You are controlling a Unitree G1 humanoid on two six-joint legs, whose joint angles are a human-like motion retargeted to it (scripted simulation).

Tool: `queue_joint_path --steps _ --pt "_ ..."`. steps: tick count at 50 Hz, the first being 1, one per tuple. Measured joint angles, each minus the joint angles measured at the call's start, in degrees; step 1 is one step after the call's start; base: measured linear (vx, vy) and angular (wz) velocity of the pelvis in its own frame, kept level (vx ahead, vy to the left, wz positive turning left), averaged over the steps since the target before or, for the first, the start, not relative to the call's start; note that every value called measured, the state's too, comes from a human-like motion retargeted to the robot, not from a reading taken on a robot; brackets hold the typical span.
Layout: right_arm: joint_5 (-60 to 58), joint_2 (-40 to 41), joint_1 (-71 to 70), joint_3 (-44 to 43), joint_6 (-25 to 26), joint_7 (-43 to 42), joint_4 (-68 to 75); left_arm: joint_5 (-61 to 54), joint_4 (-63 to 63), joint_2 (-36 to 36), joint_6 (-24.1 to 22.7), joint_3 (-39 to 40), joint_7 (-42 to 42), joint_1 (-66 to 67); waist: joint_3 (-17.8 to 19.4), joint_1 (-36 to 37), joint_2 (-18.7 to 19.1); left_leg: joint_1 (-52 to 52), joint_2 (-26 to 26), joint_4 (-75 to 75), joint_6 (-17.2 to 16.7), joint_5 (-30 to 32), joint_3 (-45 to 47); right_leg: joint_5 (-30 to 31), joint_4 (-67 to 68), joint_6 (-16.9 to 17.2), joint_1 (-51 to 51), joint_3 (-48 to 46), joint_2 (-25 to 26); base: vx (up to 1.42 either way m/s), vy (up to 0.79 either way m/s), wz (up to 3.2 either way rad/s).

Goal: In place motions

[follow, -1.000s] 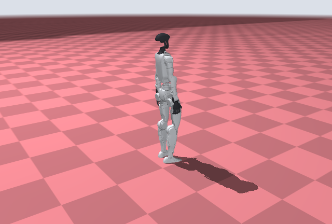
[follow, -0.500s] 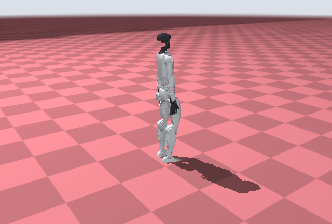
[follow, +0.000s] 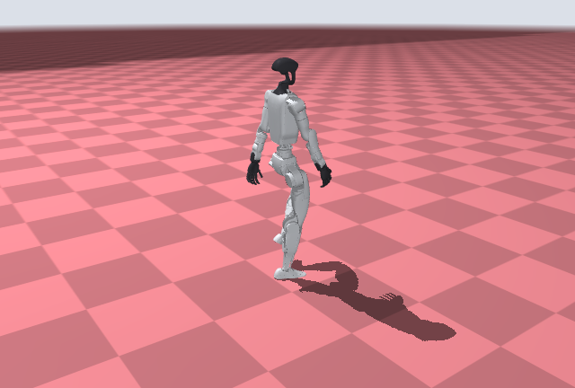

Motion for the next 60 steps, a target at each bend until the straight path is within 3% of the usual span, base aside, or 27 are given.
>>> queue_joint_path --steps 5,11,13,20,23,27,32,35,38,40,43,48,53,60 --pt "1.48 1.10 -6.75 0.01 -0.88 -0.06 -4.59 0.16 0.00 -0.25 -0.58 0.62 -0.71 2.29 0.36 2.74 -0.28 -8.13 1.95 10.35 -0.07 -2.97 -0.35 -0.51 1.04 -1.27 -0.46 1.08 0.89 -0.03 -0.05 -0.26" --pt "-2.69 1.32 -9.75 -0.79 -2.24 -1.33 -6.49 -0.52 0.00 -0.04 0.22 0.01 -0.73 2.08 -0.31 2.63 -0.17 -5.51 3.41 6.62 -0.06 -4.03 1.92 -1.24 1.12 -0.55 -0.09 -0.17 1.09 0.04 -0.06 0.20" --pt "-2.89 1.36 -9.56 -1.09 -2.47 -2.15 -5.49 -0.20 0.00 0.04 0.09 -0.23 -0.80 1.65 -0.92 2.07 -0.09 -2.25 1.24 0.85 -0.84 -3.02 2.21 -1.30 0.90 0.35 0.16 -0.85 0.51 0.08 0.03 0.34" --pt "-0.38 2.38 -3.61 -1.56 -2.52 -0.38 -3.06 -1.27 -0.02 -0.48 -0.96 0.63 -1.13 1.56 -5.11 -0.61 0.85 17.96 -10.94 -38.06 -9.54 3.31 -0.78 -1.64 -0.02 3.33 0.51 -1.82 0.15 0.18 -0.09 0.08" --pt "0.01 2.59 0.13 -1.04 -2.61 0.03 -2.88 -2.52 0.00 -0.38 -0.87 1.28 -0.75 1.94 -6.94 -1.51 2.37 27.43 -13.10 -54.65 -13.10 -8.51 0.84 -1.95 0.25 3.91 0.06 -0.91 1.89 0.28 -0.15 -0.29" --pt "-0.48 1.56 6.50 0.86 -2.55 0.97 -4.02 -5.76 0.00 -0.33 1.02 2.83 0.57 -0.69 -9.77 -6.64 4.68 29.75 -13.85 -64.84 -13.27 -6.59 -1.22 -1.69 0.94 5.08 -1.72 -2.83 2.87 0.18 -0.20 0.29" --pt "-0.80 -2.35 15.66 -2.75 -3.61 2.60 -6.29 -10.27 -0.37 2.70 -1.25 -1.20 5.17 -10.78 -4.69 -4.23 2.74 32.00 -14.12 -65.80 -12.31 -5.85 -1.12 -2.40 7.78 6.20 -1.43 -2.68 1.67 0.09 -0.24 0.06" --pt "-5.09 -4.51 21.08 -5.38 -2.45 4.21 -5.60 -11.69 -1.11 2.97 -1.18 -2.80 3.84 -16.75 -5.26 -6.21 4.32 30.74 -12.81 -65.26 -12.02 -6.59 -1.75 2.95 16.26 8.12 -6.06 -2.96 1.61 0.17 -0.09 0.07" --pt "-5.72 -6.71 24.54 -8.83 -0.55 4.32 -1.31 -13.36 -2.68 1.95 -0.58 -3.10 1.42 -22.59 -4.23 -7.17 7.50 29.85 -8.92 -64.33 -12.26 -7.05 -1.55 12.81 31.98 11.63 -14.74 -0.15 1.86 0.04 -0.02 -0.33" --pt "-4.50 -8.73 26.17 -11.11 -0.24 4.91 1.01 -16.28 -5.06 1.20 -1.06 -3.59 0.24 -26.68 -2.74 -8.16 9.95 29.34 -6.57 -63.71 -11.75 -7.51 -1.08 12.08 44.70 10.73 -22.01 1.94 3.05 -0.07 -0.02 -0.39" --pt "-4.02 -11.45 29.37 -14.33 1.13 6.11 3.36 -18.95 -7.85 0.76 -1.77 -2.11 1.33 -32.75 -1.08 -11.58 12.17 28.33 -5.25 -63.52 -10.16 -7.70 -2.33 7.51 62.93 8.17 -33.00 -1.33 0.54 -0.13 -0.03 0.20" --pt "-3.41 -15.07 34.78 -18.83 2.41 5.13 7.27 -22.78 -12.63 -0.04 -3.62 -2.05 2.57 -38.94 -1.11 -16.44 15.17 26.50 -4.14 -65.41 -8.14 -6.01 -5.40 4.93 77.81 11.08 -48.82 -0.80 4.32 -0.06 -0.04 0.38" --pt "-1.27 -16.77 37.09 -21.34 3.03 3.08 8.73 -22.26 -15.23 -0.08 -4.39 -2.85 3.46 -41.57 -0.91 -17.42 15.34 26.77 -4.12 -65.49 -8.10 -5.85 -4.66 5.03 75.16 10.08 -49.87 -1.65 3.50 0.00 0.02 -0.12" --pt "3.71 -13.86 35.45 -22.31 2.87 3.75 4.15 -21.42 -13.96 -1.11 -5.36 -2.92 3.17 -37.42 -2.46 -12.50 12.74 30.95 -6.92 -68.34 -9.85 -5.84 1.95 8.61 48.47 10.62 -32.56 5.44 8.53 -0.02 0.02 -0.65"
